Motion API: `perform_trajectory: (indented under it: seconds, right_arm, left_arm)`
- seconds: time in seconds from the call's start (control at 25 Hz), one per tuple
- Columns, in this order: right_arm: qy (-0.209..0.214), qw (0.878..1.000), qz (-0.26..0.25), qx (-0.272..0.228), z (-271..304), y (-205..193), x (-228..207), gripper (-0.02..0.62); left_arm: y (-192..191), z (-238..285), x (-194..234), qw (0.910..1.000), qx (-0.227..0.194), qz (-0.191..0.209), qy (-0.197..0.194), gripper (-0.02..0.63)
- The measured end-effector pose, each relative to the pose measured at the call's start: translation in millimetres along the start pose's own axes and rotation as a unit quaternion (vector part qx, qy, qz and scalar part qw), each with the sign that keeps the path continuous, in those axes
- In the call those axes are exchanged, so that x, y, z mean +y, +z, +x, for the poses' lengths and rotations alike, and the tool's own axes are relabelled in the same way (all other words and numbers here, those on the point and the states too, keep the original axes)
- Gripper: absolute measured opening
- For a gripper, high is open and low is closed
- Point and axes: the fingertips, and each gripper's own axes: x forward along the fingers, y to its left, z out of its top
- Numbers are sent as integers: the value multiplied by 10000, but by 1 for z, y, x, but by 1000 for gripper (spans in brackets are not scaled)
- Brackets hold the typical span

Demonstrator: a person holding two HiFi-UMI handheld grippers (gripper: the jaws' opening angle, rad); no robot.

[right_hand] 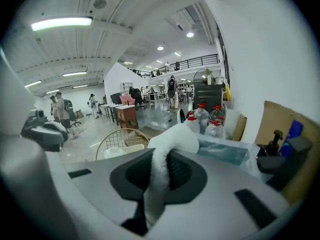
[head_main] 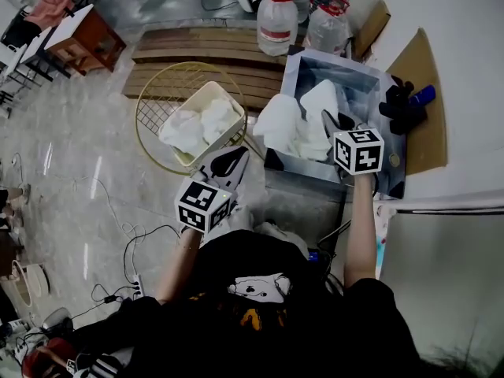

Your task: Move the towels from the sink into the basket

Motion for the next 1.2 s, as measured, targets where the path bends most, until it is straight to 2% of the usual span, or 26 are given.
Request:
perform_trajectory:
  seconds: [0.08,0.2,0.32,0.56,0.6,0.68,0.72,0.84,0.92,1.0,1.16,1.2]
  right_arm:
    - [-15,10000,-63,49,8,3,-8,31]
    - [214,9994,-91,259,34,-5,-3,31]
    - [498,9973,-132,515,68,-16,19,31]
    - [691,9909,-518,1033,123,-56,64,43]
    - [811,9892,-540,1096,127,-65,72,74]
    - [1091,9846,-594,1233,133,-80,90,259]
    - [1167,9823,-702,1285,135,-86,97,312]
    - [979,9722,-1517,1493,143,-98,103,352]
    - [695,9628,-2058,1607,149,-104,99,357]
    - [416,9644,-2082,1574,154,-104,93,347]
    - [-54,9734,-1767,1459,156,-95,86,206]
    - [-137,9746,-1681,1473,155,-91,84,135]
  left_arm:
    - [-1,0,1,10000,7,-13,29,18]
    - [-4,1,1,10000,42,-39,79,18]
    - [-8,1,5,9998,115,-95,164,18]
    - [-10,-9,20,9987,151,-187,452,18]
    - [-11,-12,24,9983,166,-211,520,18]
    - [-15,-16,32,9974,205,-251,644,18]
    - [-17,-18,37,9969,226,-274,703,18]
    - [-20,-20,47,9960,238,-331,802,18]
    - [-20,-18,51,9960,218,-340,795,18]
    - [-20,-16,53,9964,215,-345,749,18]
    - [-21,-18,65,9971,186,-316,662,18]
    - [-21,-20,70,9973,177,-306,651,18]
